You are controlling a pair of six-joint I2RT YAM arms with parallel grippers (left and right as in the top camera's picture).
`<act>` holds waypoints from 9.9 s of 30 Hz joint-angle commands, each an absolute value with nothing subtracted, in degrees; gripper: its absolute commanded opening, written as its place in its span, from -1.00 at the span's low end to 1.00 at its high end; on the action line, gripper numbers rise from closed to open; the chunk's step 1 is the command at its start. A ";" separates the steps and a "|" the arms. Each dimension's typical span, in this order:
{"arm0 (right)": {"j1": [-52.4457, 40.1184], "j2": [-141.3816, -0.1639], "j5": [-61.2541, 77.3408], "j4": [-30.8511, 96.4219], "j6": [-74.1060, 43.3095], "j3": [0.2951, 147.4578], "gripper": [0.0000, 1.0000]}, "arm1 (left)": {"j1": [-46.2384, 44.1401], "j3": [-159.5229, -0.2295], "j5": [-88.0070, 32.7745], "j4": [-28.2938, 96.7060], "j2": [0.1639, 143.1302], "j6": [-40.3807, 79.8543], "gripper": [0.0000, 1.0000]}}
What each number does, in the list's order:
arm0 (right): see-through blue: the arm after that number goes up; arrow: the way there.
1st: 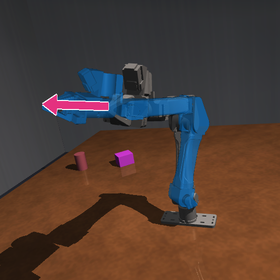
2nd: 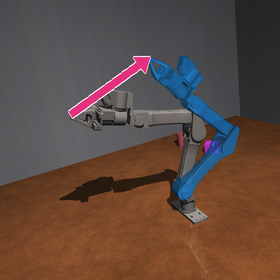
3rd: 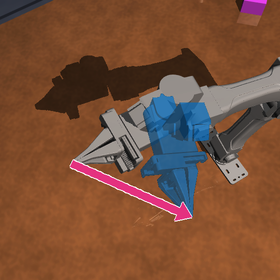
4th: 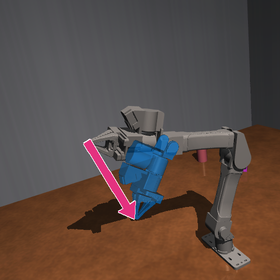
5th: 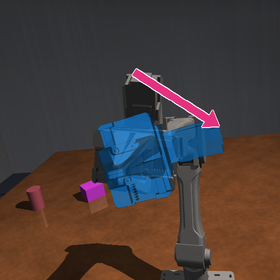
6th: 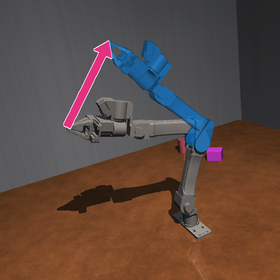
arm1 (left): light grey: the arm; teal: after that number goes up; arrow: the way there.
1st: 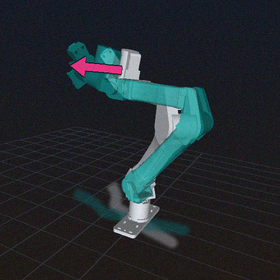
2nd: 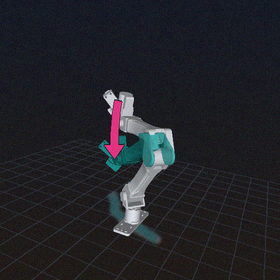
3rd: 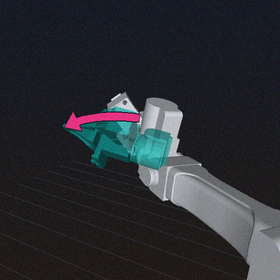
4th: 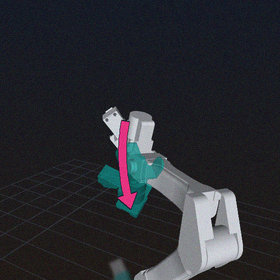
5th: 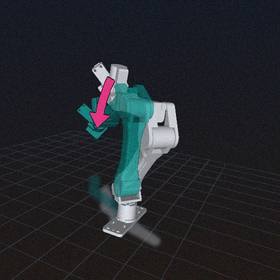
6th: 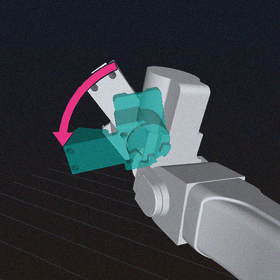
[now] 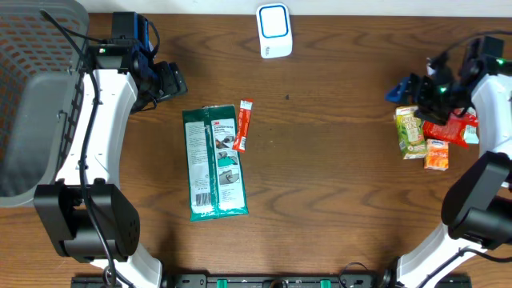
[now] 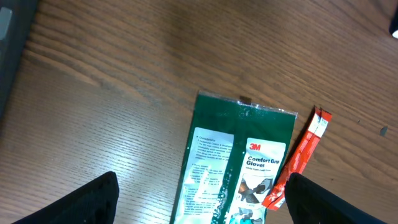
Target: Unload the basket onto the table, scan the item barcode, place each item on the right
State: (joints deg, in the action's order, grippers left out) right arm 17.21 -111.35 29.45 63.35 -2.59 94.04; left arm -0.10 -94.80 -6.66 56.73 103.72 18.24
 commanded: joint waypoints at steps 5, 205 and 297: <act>9.34 -109.97 33.74 62.15 -1.19 92.86 0.86 | 0.03 -94.83 -5.93 56.97 103.74 18.55 0.73; -14.48 -110.04 17.76 52.90 -7.18 74.65 0.46 | -31.35 -73.91 -17.67 32.67 118.30 25.63 -0.56; -27.73 -94.19 6.66 24.08 -9.13 45.65 -0.06 | -21.34 -73.56 -36.29 35.48 110.87 18.06 0.28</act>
State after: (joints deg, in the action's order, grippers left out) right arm -25.82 -93.71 6.46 24.67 -8.97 46.61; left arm -21.47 -74.26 -37.19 35.55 111.85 18.02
